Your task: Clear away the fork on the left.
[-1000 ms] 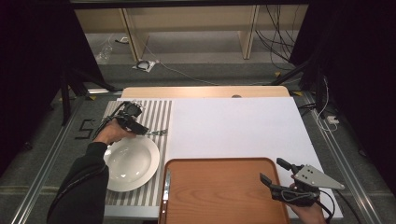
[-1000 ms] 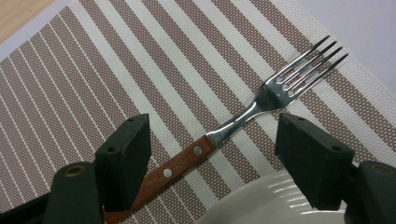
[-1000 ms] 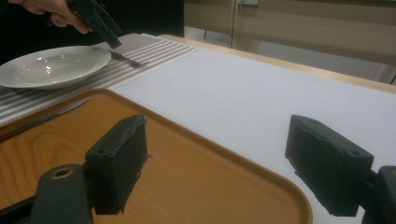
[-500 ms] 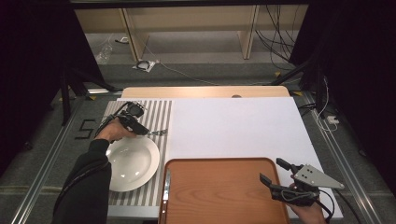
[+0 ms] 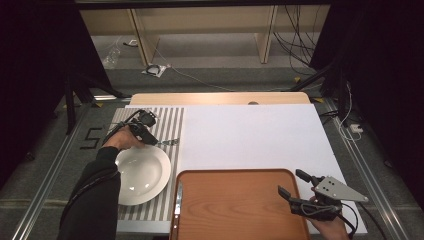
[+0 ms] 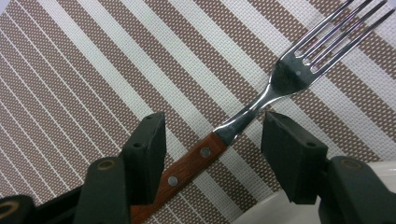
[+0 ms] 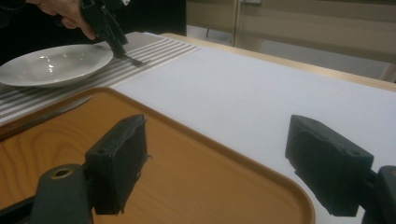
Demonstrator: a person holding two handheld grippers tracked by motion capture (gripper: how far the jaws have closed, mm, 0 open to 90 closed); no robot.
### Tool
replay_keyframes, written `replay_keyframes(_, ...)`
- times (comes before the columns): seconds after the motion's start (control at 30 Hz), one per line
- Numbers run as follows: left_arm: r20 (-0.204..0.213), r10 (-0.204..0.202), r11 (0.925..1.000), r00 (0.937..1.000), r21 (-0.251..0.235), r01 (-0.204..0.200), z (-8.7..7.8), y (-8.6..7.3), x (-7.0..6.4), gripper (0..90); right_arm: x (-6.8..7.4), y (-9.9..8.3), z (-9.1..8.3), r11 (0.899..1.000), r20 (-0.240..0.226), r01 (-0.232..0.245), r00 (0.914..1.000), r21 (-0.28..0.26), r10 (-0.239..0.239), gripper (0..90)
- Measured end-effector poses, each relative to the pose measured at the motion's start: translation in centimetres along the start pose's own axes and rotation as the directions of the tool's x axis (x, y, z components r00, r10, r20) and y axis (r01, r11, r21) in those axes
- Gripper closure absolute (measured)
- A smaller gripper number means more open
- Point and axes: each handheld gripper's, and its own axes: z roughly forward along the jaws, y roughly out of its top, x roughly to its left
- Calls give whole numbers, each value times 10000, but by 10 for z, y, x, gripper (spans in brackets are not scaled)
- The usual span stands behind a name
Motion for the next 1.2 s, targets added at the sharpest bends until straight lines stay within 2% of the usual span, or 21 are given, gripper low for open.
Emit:
replay_keyframes(0.2,93,297,9993,9995,210,-299,3,2,-2,436,0,0,0,10000,3,-33,10000,-30,33,216)
replay_keyframes(0.47,253,418,9986,9988,322,-426,9,2,-2,463,0,0,0,10000,-16,1,10000,-29,-1,216)
replay_keyframes(0.6,168,558,9971,9983,515,-566,11,4,-3,476,0,0,0,10000,-19,19,10000,-21,-19,216)
replay_keyframes(0.77,181,416,9970,9990,649,-427,15,4,-2,489,0,0,0,10000,-23,-13,10000,-54,13,216)
replay_keyframes(1.2,86,-47,9977,10000,670,41,13,-7,11,512,0,0,0,10000,-19,1,10000,-55,-1,217)
